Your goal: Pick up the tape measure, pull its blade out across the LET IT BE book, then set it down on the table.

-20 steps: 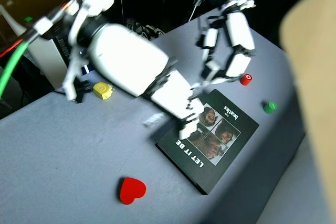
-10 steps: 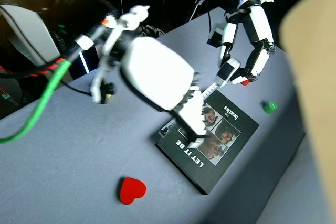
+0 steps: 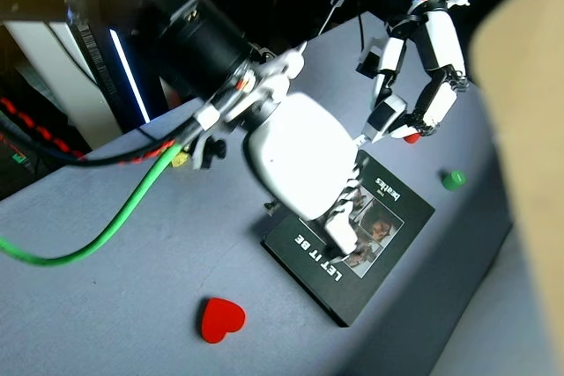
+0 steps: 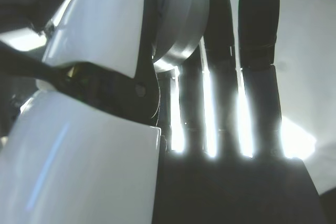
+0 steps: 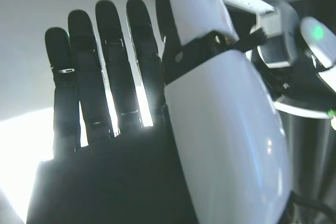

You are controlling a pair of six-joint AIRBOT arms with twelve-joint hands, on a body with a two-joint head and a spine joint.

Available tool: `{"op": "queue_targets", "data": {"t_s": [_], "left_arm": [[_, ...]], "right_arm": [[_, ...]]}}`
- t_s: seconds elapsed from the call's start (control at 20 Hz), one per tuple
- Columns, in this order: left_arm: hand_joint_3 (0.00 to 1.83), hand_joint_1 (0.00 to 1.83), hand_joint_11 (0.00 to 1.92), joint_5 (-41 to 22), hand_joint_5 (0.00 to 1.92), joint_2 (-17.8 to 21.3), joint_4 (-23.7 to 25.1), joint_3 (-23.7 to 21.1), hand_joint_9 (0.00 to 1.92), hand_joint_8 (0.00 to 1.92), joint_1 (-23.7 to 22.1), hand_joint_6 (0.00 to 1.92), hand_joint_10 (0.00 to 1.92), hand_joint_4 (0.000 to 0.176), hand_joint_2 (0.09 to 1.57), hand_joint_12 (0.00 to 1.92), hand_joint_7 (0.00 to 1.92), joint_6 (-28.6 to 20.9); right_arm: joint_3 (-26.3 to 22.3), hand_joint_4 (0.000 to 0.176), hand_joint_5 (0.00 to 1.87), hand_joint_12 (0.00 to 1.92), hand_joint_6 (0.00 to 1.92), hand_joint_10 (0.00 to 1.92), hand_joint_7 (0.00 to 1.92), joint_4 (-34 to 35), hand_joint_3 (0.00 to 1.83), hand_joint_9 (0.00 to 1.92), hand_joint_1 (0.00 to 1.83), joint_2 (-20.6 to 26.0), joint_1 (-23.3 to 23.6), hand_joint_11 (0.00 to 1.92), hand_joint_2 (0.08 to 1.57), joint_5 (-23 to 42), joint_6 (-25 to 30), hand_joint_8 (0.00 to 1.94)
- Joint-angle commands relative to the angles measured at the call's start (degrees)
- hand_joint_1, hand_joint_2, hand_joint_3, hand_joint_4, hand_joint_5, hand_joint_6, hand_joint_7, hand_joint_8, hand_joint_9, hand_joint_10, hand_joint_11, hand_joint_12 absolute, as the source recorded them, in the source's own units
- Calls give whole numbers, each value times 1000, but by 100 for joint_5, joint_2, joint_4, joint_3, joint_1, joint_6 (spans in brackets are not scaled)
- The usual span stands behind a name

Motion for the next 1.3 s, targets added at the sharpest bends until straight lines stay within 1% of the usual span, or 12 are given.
{"op": "queue_targets", "data": {"t_s": [0.0,0.15,0.25,0.35,0.55,0.6,0.7,0.8,0.95,1.05,1.25], "left_arm": [[0,1384,885,-784,941,-8,-102,45,945,975,-59,754,1262,0,1107,1136,1016,-128],[0,1383,867,-818,966,-28,-80,131,929,966,-29,735,1276,0,1104,1163,1022,-265],[0,1383,861,-853,972,-43,32,189,924,972,8,728,1279,0,1104,1162,1019,-409],[1,1381,861,-886,946,-64,169,254,925,1002,27,764,1289,0,1112,1172,995,-469],[0,1380,868,-917,928,-128,250,338,930,1030,38,774,1292,0,1118,1170,976,-478],[0,1381,873,-917,944,-130,254,338,939,1009,38,762,1276,0,1112,1163,987,-478],[0,1381,879,-917,947,-130,254,344,945,1005,53,760,1270,0,1110,1163,987,-490],[0,1383,881,-919,959,-130,254,363,945,980,61,764,1252,0,1104,1154,1007,-503],[1,1382,902,-931,920,-136,254,382,954,978,64,827,1242,0,1108,1151,1005,-534],[0,1380,891,-974,915,-154,254,405,947,1010,70,818,1258,0,1114,1147,987,-549],[0,1379,875,-1009,897,-190,254,450,926,1001,68,857,1270,0,1117,1152,998,-549]], "right_arm": [[-14,0,698,871,6,12,712,-296,0,648,976,27,76,268,1108,20,16,3],[-27,0,711,901,9,17,728,-112,0,669,983,29,136,332,1102,-17,-58,8],[-46,0,713,899,8,14,735,-110,0,665,981,29,97,325,1099,-57,-105,10],[-80,0,709,896,6,11,736,-127,0,662,976,29,52,317,1097,-97,-130,9],[-147,0,675,893,0,7,710,-260,0,657,985,15,-52,305,1100,-204,-84,0],[-169,0,671,886,0,3,704,-288,0,648,984,11,-74,285,1101,-235,-76,0],[-201,0,703,901,13,18,745,-362,1,689,981,8,-106,319,1104,-255,-24,15],[-209,0,726,897,20,8,746,-514,1,669,982,-3,-139,317,1104,-266,71,13],[-211,0,716,886,12,3,731,-523,1,661,986,-8,-145,296,1105,-268,79,5],[-226,0,723,896,13,14,739,-517,1,688,985,-7,-158,316,1106,-288,83,7],[-414,0,735,901,14,10,738,-510,1,685,986,20,-181,315,1106,-289,44,5]]}}
